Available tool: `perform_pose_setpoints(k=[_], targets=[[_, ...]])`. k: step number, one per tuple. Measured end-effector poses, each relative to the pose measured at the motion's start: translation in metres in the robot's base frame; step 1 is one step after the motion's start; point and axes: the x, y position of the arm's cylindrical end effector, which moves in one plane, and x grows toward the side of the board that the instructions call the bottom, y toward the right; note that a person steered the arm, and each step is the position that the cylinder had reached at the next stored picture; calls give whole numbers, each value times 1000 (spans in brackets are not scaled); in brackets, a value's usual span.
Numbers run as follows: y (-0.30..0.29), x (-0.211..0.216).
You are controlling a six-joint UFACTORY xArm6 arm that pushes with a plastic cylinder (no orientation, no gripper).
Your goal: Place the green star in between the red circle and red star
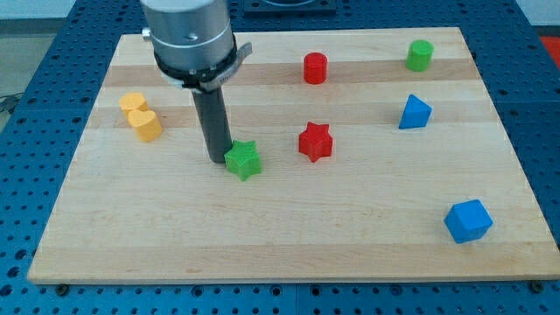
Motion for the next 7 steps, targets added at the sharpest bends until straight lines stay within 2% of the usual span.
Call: perform_pose_setpoints(k=[1, 2, 3, 4, 5, 6, 7], targets=[[-7, 25], [-46, 33], [-33, 73], [-1, 42], [0, 41], [9, -28], [15, -37]])
